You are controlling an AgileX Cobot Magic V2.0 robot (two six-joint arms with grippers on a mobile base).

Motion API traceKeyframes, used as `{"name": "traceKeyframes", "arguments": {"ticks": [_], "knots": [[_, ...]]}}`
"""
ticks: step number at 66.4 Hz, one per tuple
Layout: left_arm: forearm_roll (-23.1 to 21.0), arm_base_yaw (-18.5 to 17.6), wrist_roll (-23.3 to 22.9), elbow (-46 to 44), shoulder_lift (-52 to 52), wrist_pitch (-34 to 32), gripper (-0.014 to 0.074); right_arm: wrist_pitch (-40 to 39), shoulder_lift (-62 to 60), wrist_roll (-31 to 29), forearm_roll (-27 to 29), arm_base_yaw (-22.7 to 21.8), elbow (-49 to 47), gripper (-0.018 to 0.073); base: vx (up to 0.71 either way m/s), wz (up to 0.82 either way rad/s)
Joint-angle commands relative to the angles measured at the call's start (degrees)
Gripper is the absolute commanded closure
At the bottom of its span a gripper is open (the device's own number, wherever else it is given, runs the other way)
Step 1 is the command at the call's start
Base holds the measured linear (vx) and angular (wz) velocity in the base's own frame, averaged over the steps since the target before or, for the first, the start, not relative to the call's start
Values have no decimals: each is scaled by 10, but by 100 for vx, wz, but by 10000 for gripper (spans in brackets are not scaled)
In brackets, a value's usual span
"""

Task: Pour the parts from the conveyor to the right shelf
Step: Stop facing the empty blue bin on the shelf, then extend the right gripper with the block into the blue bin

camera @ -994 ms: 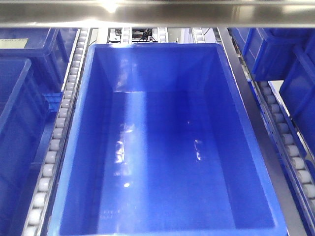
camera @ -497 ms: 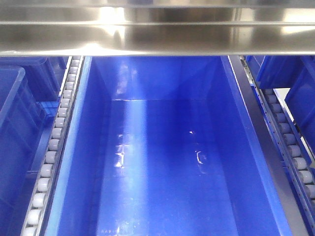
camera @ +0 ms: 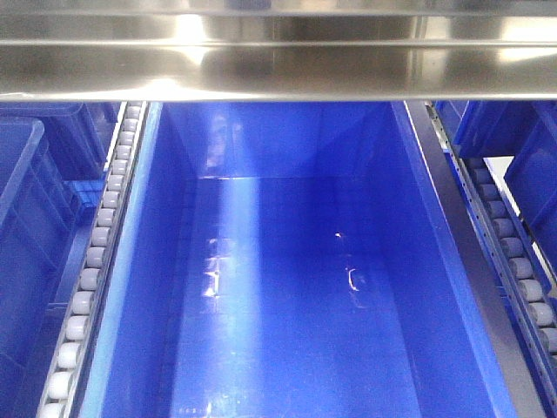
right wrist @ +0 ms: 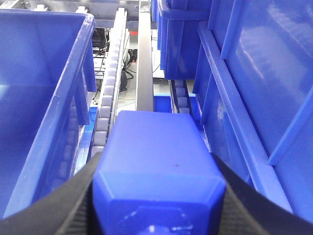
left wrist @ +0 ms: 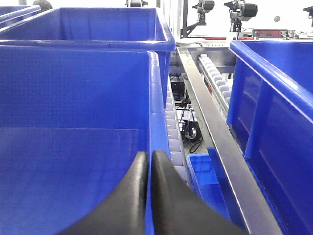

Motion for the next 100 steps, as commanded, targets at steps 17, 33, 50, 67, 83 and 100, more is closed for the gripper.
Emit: {"name": "traceKeyframes", "arguments": {"ticks": [17, 33, 50, 67, 83, 100], "knots": [[-4, -3, -5, -11, -6, -45, 603, -48, 8, 0, -2, -1, -15, 564, 0, 0], [-4, -3, -5, -11, -6, -45, 603, -46, 8, 2, -1, -1, -15, 564, 0, 0], [-4, -3, -5, -11, -6, -45, 603, -68, 29, 0, 58, -1, -15, 564, 0, 0], [-4, -3, -5, -11, -6, -45, 603, -70, 186, -61, 108, 0, -79, 564, 0, 0], [-4, -3, -5, -11, -6, -45, 603, -54, 344, -49, 86, 98, -183, 564, 0, 0], [-4, -3, -5, -11, -6, -45, 603, -36, 533, 20, 55, 247, -292, 564, 0, 0]]}}
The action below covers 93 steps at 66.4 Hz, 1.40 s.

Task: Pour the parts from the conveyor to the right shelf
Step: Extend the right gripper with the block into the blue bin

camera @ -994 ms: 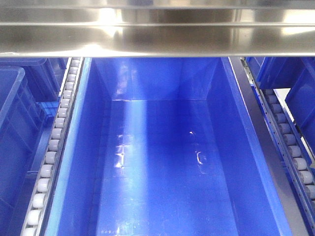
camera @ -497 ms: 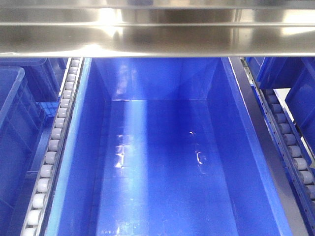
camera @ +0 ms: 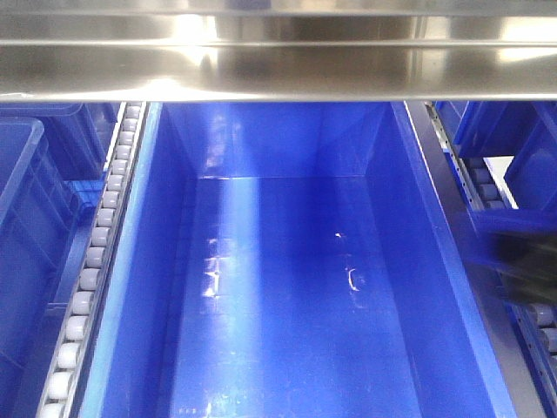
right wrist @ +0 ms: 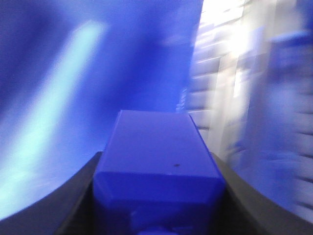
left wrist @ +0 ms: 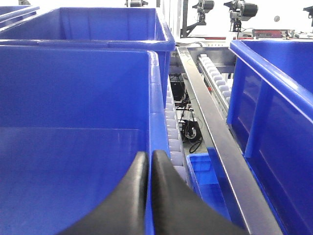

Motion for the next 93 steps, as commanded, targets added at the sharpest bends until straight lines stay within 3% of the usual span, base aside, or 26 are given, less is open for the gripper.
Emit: {"name": "traceKeyframes", "arguments": {"ticks": [1, 13, 28, 50, 73, 82, 93], "knots": [[-4, -3, -5, -11, -6, -45, 603, -30, 59, 20, -11, 43, -58, 564, 0, 0], [-4, -3, -5, -11, -6, -45, 603, 4, 202, 31, -11, 116, -147, 564, 0, 0], [-4, -3, -5, -11, -6, -45, 603, 81, 361, 30, -12, 166, -266, 564, 0, 0], [-4, -3, -5, -11, -6, -45, 603, 199, 511, 30, -59, 188, -385, 564, 0, 0], [-4, -3, -5, -11, -6, -45, 603, 210, 571, 28, -55, 188, -393, 557, 0, 0], [-4, -3, -5, -11, -6, -45, 603, 209, 574, 28, -53, 188, -393, 502, 0, 0], [-4, -3, -5, -11, -6, -45, 603, 210, 570, 28, -53, 188, -393, 306, 0, 0]]}}
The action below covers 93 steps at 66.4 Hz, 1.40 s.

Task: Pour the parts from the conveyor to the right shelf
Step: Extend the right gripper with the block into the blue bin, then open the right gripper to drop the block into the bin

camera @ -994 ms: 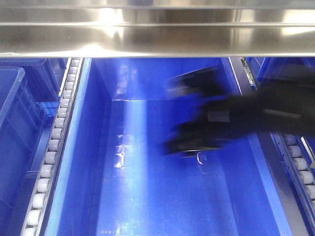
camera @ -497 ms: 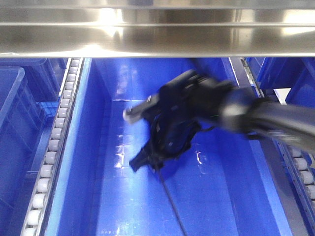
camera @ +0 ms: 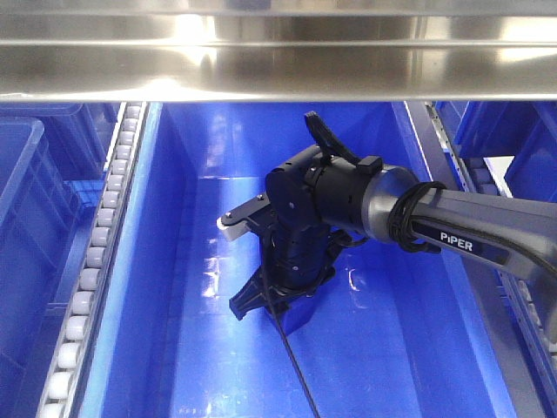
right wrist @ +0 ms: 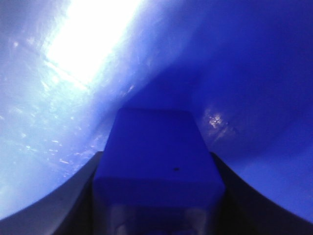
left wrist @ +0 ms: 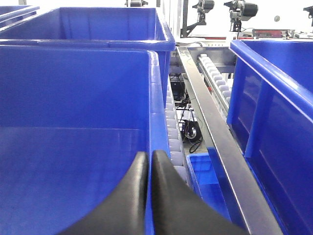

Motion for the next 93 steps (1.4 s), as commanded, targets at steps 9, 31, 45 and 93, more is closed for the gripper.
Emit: {"name": "traceKeyframes", "arguments": {"ticks": [9, 31, 45, 93], "knots": [[-4, -3, -5, -11, -6, -45, 603, -14, -38, 3, -4, -1, -13, 78, 0, 0], [-4, -3, -5, -11, -6, -45, 603, -191, -163, 51, -26, -2, 80, -60, 0, 0], [-4, -3, -5, -11, -6, -45, 603, -321, -318, 63, -48, -19, 205, 137, 0, 0], [-4, -3, -5, -11, -6, -45, 603, -414, -829, 24, -51, -275, 547, 568, 0, 0]]}}
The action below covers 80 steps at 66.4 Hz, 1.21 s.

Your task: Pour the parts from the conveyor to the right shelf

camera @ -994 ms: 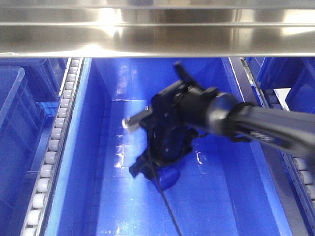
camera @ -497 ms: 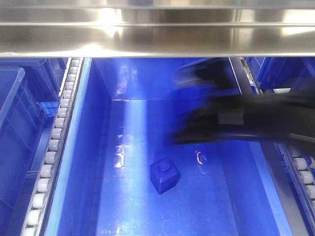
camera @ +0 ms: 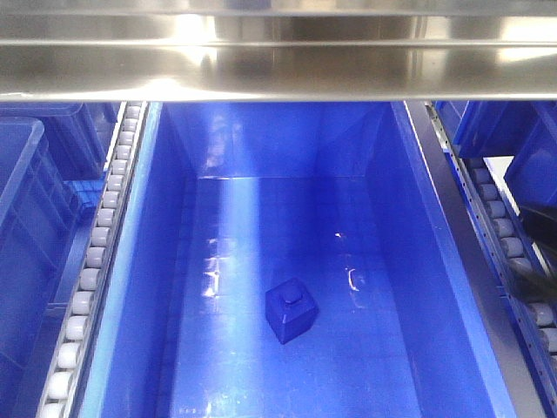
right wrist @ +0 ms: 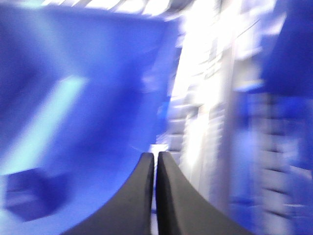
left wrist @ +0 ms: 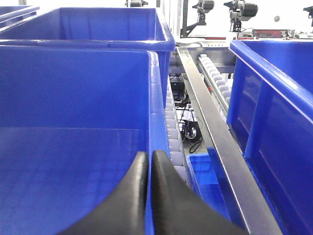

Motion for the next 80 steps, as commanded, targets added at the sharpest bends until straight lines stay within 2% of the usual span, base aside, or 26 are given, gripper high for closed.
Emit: {"name": "traceKeyframes", "arguments": {"ticks": [1, 11, 17, 72, 80], "knots": [[-4, -3, -5, -11, -6, -45, 603, -71, -53, -7, -6, -26, 34, 568, 0, 0], [-4, -3, -5, -11, -6, -45, 603, -185, -136, -7, -6, -40, 134, 568, 0, 0], [-4, -3, -5, -11, -6, -45, 603, -223, -168, -6, -3, -40, 170, 567, 0, 0], [-4, -3, -5, -11, -6, -45, 603, -219, -180, -3, -4, -40, 173, 567, 0, 0], [-4, -3, -5, -11, -6, -45, 603, -219, -199, -3, -4, -70, 173, 567, 0, 0]]}}
